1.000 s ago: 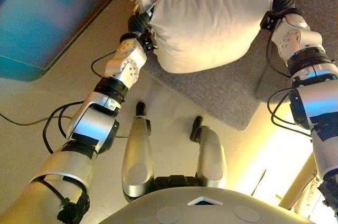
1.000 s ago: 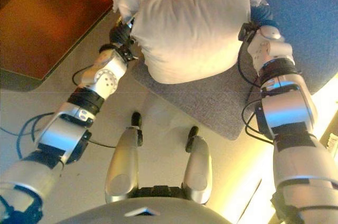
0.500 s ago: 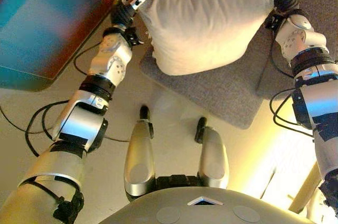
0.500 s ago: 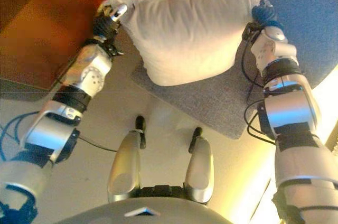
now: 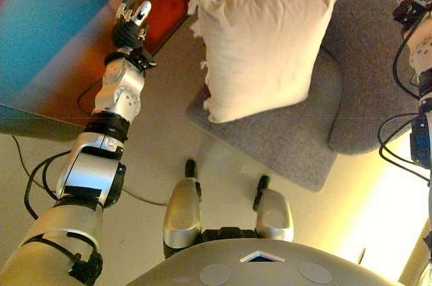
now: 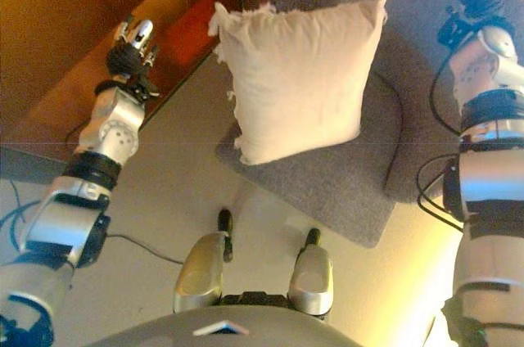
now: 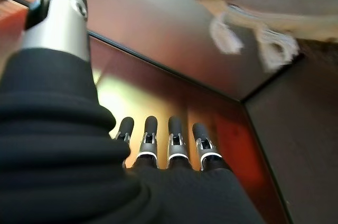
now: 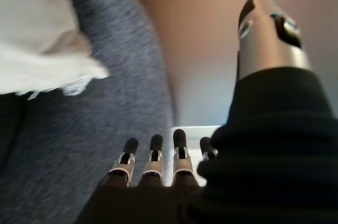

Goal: Pick up the cushion and take it to the sofa

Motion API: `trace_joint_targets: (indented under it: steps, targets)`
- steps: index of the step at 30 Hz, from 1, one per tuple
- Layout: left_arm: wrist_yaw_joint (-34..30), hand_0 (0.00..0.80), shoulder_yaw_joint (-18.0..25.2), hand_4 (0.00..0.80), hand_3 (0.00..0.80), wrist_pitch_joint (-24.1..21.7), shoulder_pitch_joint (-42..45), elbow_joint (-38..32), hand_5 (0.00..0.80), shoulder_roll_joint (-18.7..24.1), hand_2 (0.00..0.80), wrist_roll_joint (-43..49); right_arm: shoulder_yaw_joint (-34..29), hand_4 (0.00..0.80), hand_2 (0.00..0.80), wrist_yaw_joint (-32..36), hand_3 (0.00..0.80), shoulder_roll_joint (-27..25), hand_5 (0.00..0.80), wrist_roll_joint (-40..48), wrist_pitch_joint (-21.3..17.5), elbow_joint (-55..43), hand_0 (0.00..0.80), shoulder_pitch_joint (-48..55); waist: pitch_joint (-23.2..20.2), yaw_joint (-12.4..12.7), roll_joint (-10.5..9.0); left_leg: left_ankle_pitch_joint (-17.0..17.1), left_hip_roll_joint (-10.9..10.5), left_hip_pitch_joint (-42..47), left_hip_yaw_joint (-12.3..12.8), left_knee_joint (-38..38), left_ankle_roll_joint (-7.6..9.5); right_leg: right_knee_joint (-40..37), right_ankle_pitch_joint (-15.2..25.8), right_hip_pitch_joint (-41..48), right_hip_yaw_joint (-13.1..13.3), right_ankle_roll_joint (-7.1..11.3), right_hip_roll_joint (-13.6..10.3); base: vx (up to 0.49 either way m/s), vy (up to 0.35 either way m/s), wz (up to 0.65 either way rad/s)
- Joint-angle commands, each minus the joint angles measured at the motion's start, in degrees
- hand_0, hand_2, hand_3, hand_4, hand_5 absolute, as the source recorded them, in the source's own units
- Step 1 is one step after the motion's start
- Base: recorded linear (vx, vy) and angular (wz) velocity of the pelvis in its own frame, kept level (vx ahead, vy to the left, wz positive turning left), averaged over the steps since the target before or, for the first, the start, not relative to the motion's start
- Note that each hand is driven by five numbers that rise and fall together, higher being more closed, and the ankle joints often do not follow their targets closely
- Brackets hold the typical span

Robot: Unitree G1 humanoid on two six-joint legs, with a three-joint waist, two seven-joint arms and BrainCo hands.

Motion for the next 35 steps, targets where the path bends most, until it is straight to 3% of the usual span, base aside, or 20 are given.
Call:
trace_joint_targets:
  steps: [1, 7, 11, 14, 17, 22, 24, 28, 31, 35]
  targets:
    - [-2.3, 0.000, 2.7, 0.000, 0.000, -2.6, 5.4, -2.6, 0.000, -0.3, 0.000, 2.1, -1.5, 0.000, 0.000, 0.8, 0.000, -3.1, 0.000, -0.9, -2.3, -4.7, 0.000, 7.2, -8.1, 1.3, -1.01, -2.9, 2.7, 3.8, 1.9, -0.6, -2.42, -3.0, 4.1, -2.2, -0.5, -0.61, 1.4, 0.137, -0.012, 0.01]
    - [-4.1, 0.000, 5.8, 0.000, 0.000, -1.5, 18.3, -13.3, 0.000, -3.1, 0.000, 6.1, -6.2, 0.000, 0.000, -1.0, 0.000, 1.4, 0.000, -9.7, -4.8, -24.2, 0.000, 27.5, -10.5, 0.0, -0.65, -1.6, 2.6, 8.1, 3.6, -4.7, -1.48, -5.3, 4.9, 0.9, 0.6, -0.93, 2.7, 0.053, -0.002, -0.05]
    - [-9.3, 0.000, 8.7, 0.000, 0.000, -1.3, 27.5, -19.0, 0.000, -5.7, 0.000, 6.1, -11.9, 0.000, 0.000, 2.7, 0.000, 10.8, 0.000, -11.1, -10.1, -34.5, 0.000, 45.4, -11.0, -1.0, -0.12, -0.9, 2.4, 10.4, 4.9, -7.1, -0.72, -6.9, 5.5, 2.4, 1.3, -1.25, 3.5, -0.011, 0.008, -0.06]
    - [-12.6, 0.000, 9.3, 0.000, 0.000, 0.2, 34.4, -22.8, 0.000, -7.8, 0.000, 8.7, -11.4, 0.000, 0.000, 5.3, 0.000, 19.8, 0.000, -12.1, -14.0, -39.5, 0.000, 55.9, -11.3, -1.7, 0.46, -0.4, 2.1, 12.1, 5.9, -9.1, -0.12, -8.6, 6.2, 3.5, 1.5, -1.44, 4.2, -0.031, 0.009, -0.05]
    - [-14.8, 0.000, 9.3, 0.000, 0.000, 0.3, 38.6, -24.2, 0.000, -8.4, 0.000, 9.3, -9.1, 0.000, 0.000, 7.7, 0.000, 26.0, 0.000, -10.5, -16.0, -41.6, 0.000, 60.7, -11.3, -2.0, 0.85, -0.2, 1.7, 12.8, 6.5, -10.2, 0.11, -9.9, 6.7, 4.0, 1.4, -1.48, 4.4, -0.066, 0.014, -0.12]
    - [-18.5, 0.000, 8.1, 0.000, 0.000, -1.6, 44.1, -25.2, 0.000, -8.6, 0.000, 10.4, -7.8, 0.000, 0.000, 10.3, 0.000, 31.4, 0.000, -1.7, -18.8, -42.6, 0.000, 65.2, -10.7, -2.2, 1.52, 0.0, 1.0, 12.8, 6.9, -11.4, 0.47, -11.0, 7.5, 3.9, 1.1, -1.27, 4.5, -0.102, 0.034, -0.09]
    - [-18.9, 0.000, 6.5, 0.000, 0.000, -2.3, 44.9, -24.9, 0.000, -8.5, 0.000, 9.7, -6.6, 0.000, 0.000, 10.4, 0.000, 32.2, 0.000, -1.3, -20.4, -42.6, 0.000, 66.1, -10.3, -2.3, 1.61, 0.1, 0.7, 12.4, 6.8, -11.7, 0.62, -11.1, 7.5, 3.5, 1.1, -1.10, 4.5, -0.120, 0.029, -0.01]
    - [-19.2, 0.000, 3.9, 0.000, 0.000, -1.1, 45.3, -25.1, 0.000, -9.9, 0.000, 5.0, -3.6, 0.000, 0.000, 11.8, 0.000, 34.4, 0.000, 8.4, -16.3, -41.6, 0.000, 66.3, -9.6, -2.2, 1.68, 0.0, 0.4, 12.1, 6.7, -11.8, 1.05, -10.8, 7.4, 3.0, 1.2, -1.08, 4.4, -0.081, 0.025, -0.01]
    - [-18.8, 0.000, 0.7, 0.000, 0.000, -2.7, 45.1, -24.5, 0.000, -9.8, 0.000, 6.3, 0.1, 0.000, 0.000, 16.1, 0.000, 33.8, 0.000, 6.2, -16.9, -41.0, 0.000, 66.6, -9.3, -2.0, 1.40, -0.3, 0.3, 11.8, 6.7, -11.4, 1.38, -10.6, 7.2, 2.8, 1.5, -1.05, 4.3, -0.032, 0.001, -0.01]
    - [-18.5, 0.000, -0.4, 0.000, 0.000, -0.5, 43.2, -24.7, 0.000, -8.1, 0.000, 6.5, 1.4, 0.000, 0.000, 15.8, 0.000, 32.5, 0.000, 7.3, -17.6, -41.3, 0.000, 65.7, -9.8, -1.8, 1.09, -0.2, 0.2, 12.1, 6.6, -12.0, 1.32, -11.3, 7.2, 3.4, 1.1, -0.87, 4.3, 0.000, 0.000, 0.00]
